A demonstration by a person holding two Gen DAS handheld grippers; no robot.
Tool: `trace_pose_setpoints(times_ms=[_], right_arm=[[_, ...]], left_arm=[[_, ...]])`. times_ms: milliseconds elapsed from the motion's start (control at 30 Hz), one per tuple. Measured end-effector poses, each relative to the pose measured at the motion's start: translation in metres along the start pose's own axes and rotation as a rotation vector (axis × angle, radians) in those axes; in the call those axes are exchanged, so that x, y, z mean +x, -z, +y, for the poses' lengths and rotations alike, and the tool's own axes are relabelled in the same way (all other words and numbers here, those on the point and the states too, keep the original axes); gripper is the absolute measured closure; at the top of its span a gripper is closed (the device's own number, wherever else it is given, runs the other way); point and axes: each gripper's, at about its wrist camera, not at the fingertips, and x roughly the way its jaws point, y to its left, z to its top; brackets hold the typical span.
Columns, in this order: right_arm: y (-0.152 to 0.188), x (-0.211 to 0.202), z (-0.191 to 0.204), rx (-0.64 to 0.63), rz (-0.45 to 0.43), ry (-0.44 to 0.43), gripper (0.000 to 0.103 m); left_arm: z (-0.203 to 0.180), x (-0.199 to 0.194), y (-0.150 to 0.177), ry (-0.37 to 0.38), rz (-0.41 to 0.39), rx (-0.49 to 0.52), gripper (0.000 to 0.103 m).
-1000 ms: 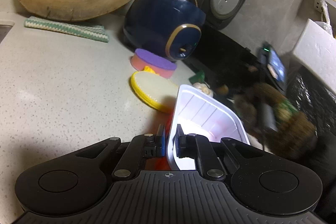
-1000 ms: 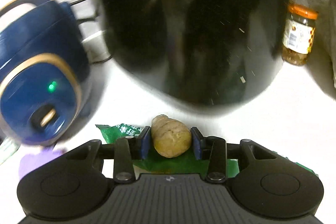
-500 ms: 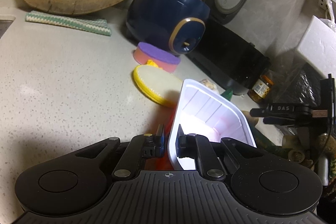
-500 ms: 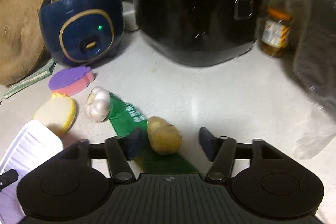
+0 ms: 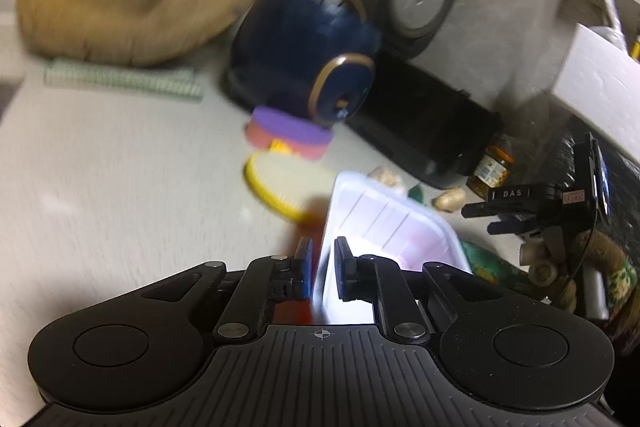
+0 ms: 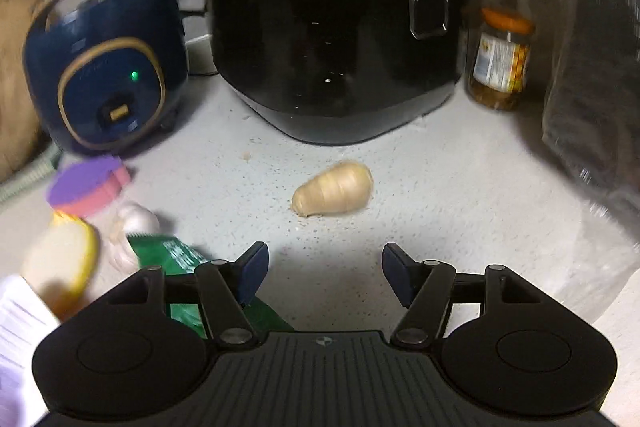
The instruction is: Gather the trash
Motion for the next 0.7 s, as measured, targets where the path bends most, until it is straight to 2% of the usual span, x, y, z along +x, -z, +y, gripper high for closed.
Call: trace_pose_setpoints(times_ms=[67,133,267,367,500,600,700], right_arm=[[-0.001,-0.007,-0.008,0.006,-0.006,-0.029,0.037],[0.003,-0.016,-0.013,-0.025,-0.033,-0.015,0.036],[0.013,-0.034,-0.030,-0.064,-0.073,-0.030,0.034],[0.019,-0.046,-0.052,-0.061,-0.092,-0.046,0.033],[0.028,-0.066,-0.078,-0.080,-0.186,0.033,0.032],[0.037,-0.081,-0.096,-0.064,-0.227,0.033,0.026],[0.048,-0.090,-0.115,-0.049,-0.241,0.040,0.025]], left_arm=[[-0.010,-0.009,-0.013,0.017,-0.030,0.020,0.089],[-0.024,-0.013,-0.028,0.056,-0.050,0.049,0.089],[-0.057,0.004,-0.054,0.136,0.015,0.113,0.089],[-0.086,0.031,-0.068,0.156,0.051,0.184,0.089],[-0.114,0.085,-0.082,0.061,0.136,0.277,0.088],[-0.122,0.122,-0.094,-0.044,0.159,0.322,0.088],[-0.125,0.161,-0.098,-0.082,0.275,0.355,0.088]])
